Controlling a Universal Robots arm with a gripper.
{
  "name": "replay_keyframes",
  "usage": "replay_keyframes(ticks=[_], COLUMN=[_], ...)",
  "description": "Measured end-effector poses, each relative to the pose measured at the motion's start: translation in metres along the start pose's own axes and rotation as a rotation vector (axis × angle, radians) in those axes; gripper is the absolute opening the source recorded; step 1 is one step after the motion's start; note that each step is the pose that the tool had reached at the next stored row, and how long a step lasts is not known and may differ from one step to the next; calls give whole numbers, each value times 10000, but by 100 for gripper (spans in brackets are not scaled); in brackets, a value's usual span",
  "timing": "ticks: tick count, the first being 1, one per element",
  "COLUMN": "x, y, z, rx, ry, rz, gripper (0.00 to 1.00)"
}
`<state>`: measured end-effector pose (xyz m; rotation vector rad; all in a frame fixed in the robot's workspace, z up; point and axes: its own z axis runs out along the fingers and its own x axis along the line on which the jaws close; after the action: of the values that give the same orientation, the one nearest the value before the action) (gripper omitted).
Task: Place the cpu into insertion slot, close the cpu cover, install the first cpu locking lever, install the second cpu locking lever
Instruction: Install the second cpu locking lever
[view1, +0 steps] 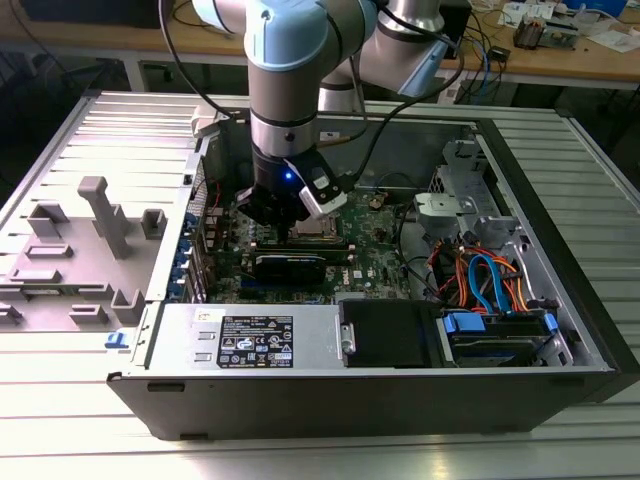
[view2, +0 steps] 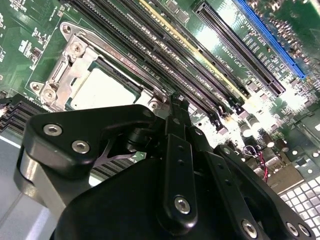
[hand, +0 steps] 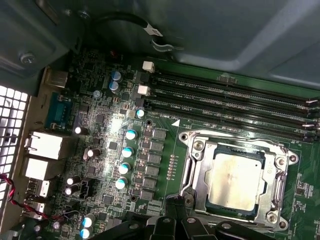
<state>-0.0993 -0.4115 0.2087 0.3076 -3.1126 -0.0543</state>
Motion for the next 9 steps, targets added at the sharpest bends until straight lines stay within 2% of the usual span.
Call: replay_keyframes(ticks=[9], x=[-6], y=[28], z=[47], rx=[-14], ry=[4], rz=[-219], gripper=[11])
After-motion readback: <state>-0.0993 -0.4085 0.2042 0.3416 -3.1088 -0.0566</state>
